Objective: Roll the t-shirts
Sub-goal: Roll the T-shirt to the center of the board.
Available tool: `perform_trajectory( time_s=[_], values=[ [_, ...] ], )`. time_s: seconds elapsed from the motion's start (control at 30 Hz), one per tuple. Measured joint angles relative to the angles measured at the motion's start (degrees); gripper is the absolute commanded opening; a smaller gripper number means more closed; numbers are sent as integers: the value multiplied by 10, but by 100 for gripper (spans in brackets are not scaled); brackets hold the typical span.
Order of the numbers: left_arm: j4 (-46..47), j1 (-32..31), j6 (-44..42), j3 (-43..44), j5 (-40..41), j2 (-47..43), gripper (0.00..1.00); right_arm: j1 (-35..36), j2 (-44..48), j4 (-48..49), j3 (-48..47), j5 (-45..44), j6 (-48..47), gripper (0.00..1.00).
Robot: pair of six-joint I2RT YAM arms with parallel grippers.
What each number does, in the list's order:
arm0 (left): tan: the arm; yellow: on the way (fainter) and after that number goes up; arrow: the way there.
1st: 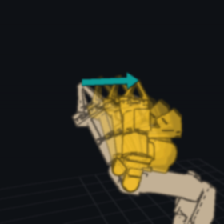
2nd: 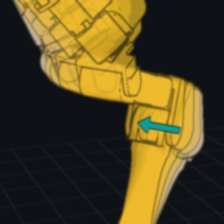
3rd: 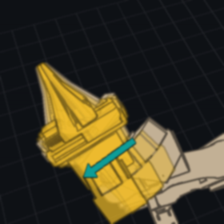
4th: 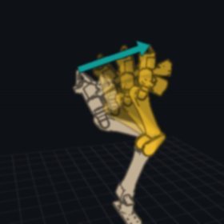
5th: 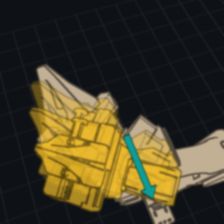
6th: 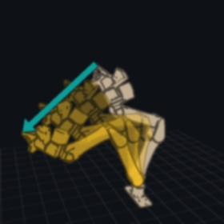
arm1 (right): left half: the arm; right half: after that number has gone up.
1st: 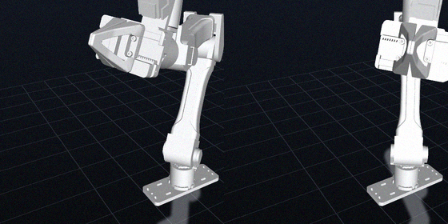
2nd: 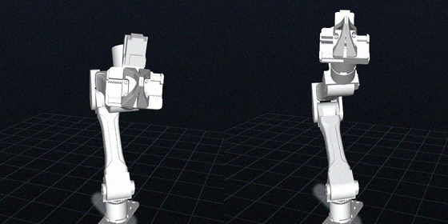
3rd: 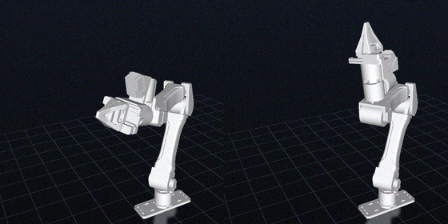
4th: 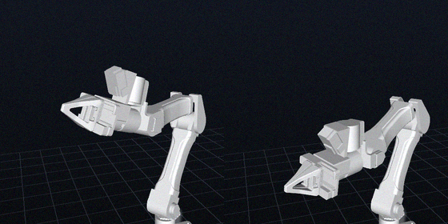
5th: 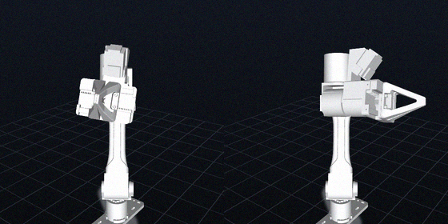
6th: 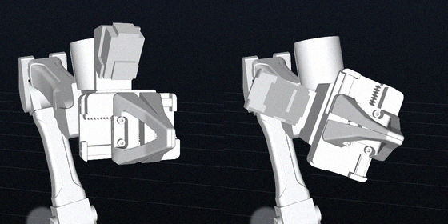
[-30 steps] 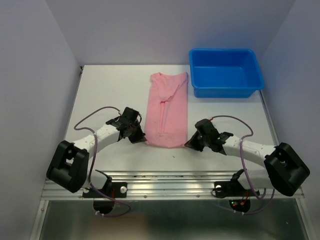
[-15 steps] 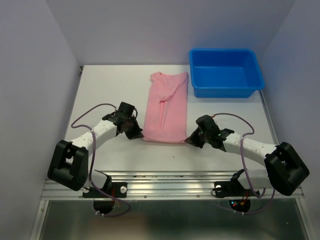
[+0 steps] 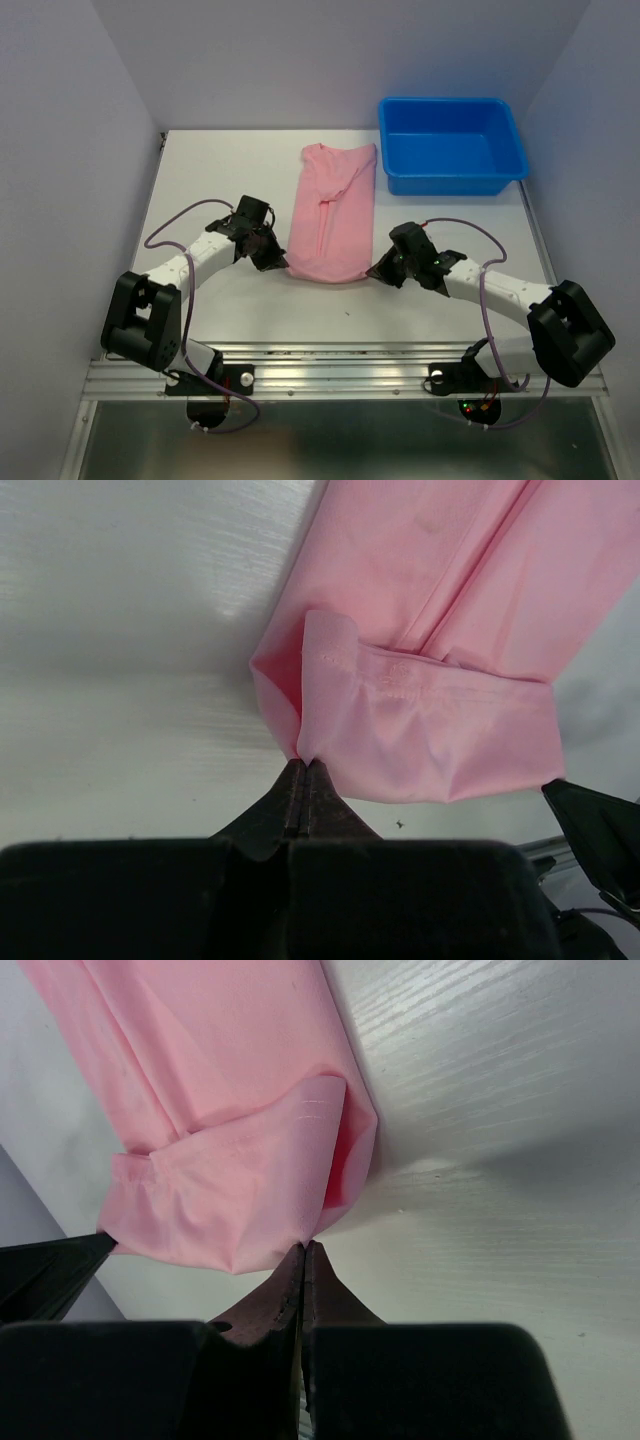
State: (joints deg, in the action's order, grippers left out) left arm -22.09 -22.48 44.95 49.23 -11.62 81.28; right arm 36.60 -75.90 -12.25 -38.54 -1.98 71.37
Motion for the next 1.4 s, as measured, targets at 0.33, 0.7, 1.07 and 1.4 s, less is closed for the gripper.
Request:
perform_trajectory(
  time_s=[0.33,0.7,1.07,1.4],
  values=[
    [2,10,-8,22,-5,24,0,-10,-18,-2,-18,-12,-5,1],
    [11,19,-22,53,-14,60,0,-25,-53,-3,-53,-16,-17,1],
    [35,20,-47,36,-37,61,0,-32,-61,-6,-66,-8,-27,1],
    [23,13,-51,-28,-47,-8,0,-27,15,-28,-18,7,-28,1]
  ],
)
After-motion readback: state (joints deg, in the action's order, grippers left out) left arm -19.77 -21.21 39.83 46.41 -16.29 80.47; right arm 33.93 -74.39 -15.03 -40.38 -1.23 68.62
